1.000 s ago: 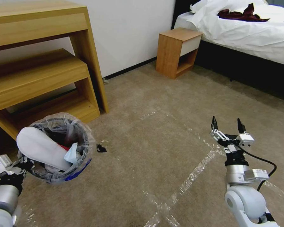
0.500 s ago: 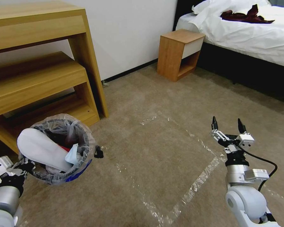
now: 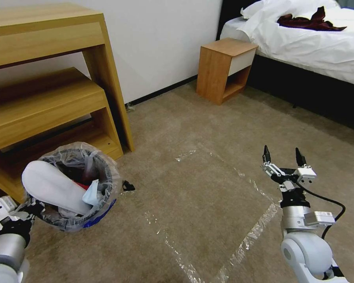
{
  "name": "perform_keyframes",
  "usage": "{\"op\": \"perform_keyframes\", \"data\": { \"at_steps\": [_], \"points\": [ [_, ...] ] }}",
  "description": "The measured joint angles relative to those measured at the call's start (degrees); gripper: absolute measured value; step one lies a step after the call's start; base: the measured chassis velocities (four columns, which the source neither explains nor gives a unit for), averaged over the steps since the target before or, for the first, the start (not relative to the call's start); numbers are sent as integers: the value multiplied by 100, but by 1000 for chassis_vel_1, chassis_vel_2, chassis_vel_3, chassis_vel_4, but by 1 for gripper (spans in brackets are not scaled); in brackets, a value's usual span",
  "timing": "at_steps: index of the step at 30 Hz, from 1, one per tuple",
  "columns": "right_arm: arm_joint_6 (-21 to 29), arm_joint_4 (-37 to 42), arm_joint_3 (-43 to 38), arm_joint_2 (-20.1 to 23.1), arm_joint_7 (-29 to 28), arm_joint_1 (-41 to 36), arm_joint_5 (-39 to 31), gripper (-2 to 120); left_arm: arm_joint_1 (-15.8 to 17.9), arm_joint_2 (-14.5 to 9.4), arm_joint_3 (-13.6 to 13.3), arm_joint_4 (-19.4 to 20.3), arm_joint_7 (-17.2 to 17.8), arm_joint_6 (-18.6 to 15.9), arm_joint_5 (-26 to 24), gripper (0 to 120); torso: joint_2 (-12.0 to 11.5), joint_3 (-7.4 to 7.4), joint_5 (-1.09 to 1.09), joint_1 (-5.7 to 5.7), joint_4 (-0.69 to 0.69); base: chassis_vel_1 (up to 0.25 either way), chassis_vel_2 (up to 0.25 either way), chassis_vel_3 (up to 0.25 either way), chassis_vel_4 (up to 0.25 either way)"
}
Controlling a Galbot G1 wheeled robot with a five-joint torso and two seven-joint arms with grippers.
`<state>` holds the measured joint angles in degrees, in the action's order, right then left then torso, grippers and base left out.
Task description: Pick up the trash bin and place the garbage on the floor into it.
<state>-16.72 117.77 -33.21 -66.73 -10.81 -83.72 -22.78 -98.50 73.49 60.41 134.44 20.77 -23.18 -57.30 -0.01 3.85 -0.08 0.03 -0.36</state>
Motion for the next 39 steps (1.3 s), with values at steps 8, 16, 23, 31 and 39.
{"op": "perform_keyframes", "data": {
  "at_steps": [8,16,23,31,39],
  "points": [
    [17,9,11,-34,-14,-13,23,100,-1,12,-7,22,3,-22,-16,1,0,0,0,0,0,-70,59,67,-61],
    [36,-35,44,-64,-18,2,40,100,4,31,-24,7,-2,-71,-46,1,0,0,0,0,0,-70,69,74,-86],
    [40,-86,48,-74,-20,18,59,100,42,10,-36,-29,-3,-73,-61,1,0,0,0,0,0,-78,68,79,-65],
    [38,-150,100,-77,-20,70,62,100,54,12,-48,-59,0,-83,-61,1,0,0,0,0,0,-81,80,75,-74],
    [37,-189,123,-70,-21,99,65,100,97,16,-66,-98,2,-88,-60,1,0,0,0,0,0,-85,80,73,-84]
  ]
}}
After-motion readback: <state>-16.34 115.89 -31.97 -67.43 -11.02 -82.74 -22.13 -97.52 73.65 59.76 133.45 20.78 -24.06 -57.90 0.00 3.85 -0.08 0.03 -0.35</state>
